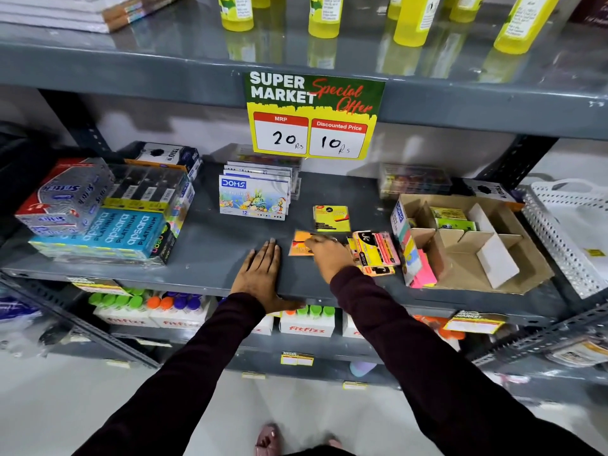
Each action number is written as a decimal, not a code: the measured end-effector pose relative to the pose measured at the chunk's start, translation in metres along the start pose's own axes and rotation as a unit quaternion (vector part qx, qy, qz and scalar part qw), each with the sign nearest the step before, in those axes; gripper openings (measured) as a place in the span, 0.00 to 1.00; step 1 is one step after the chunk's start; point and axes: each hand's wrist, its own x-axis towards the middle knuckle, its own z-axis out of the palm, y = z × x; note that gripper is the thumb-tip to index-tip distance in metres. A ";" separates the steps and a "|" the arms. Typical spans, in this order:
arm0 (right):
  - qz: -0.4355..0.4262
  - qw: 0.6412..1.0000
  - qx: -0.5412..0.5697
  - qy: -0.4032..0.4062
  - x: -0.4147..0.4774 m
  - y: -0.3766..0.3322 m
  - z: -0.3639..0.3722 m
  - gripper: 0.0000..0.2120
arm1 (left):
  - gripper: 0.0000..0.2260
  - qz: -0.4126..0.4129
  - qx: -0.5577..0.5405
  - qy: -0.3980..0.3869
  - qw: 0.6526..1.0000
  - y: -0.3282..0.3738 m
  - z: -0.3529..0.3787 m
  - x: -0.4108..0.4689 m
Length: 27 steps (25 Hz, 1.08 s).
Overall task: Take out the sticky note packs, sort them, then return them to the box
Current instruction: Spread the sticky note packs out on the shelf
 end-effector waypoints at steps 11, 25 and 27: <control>-0.028 0.997 0.075 -0.021 0.003 0.020 -0.001 0.23 | 0.60 0.002 0.030 -0.004 1.000 -0.008 0.003 -0.001; 0.080 0.984 -0.082 -0.139 0.001 0.110 -0.040 0.31 | 0.57 -0.003 0.035 -0.004 0.999 -0.006 0.003 -0.001; 0.081 0.979 -0.065 -0.173 0.001 0.110 -0.039 0.33 | 0.57 -0.005 0.030 -0.004 1.000 -0.005 0.003 -0.001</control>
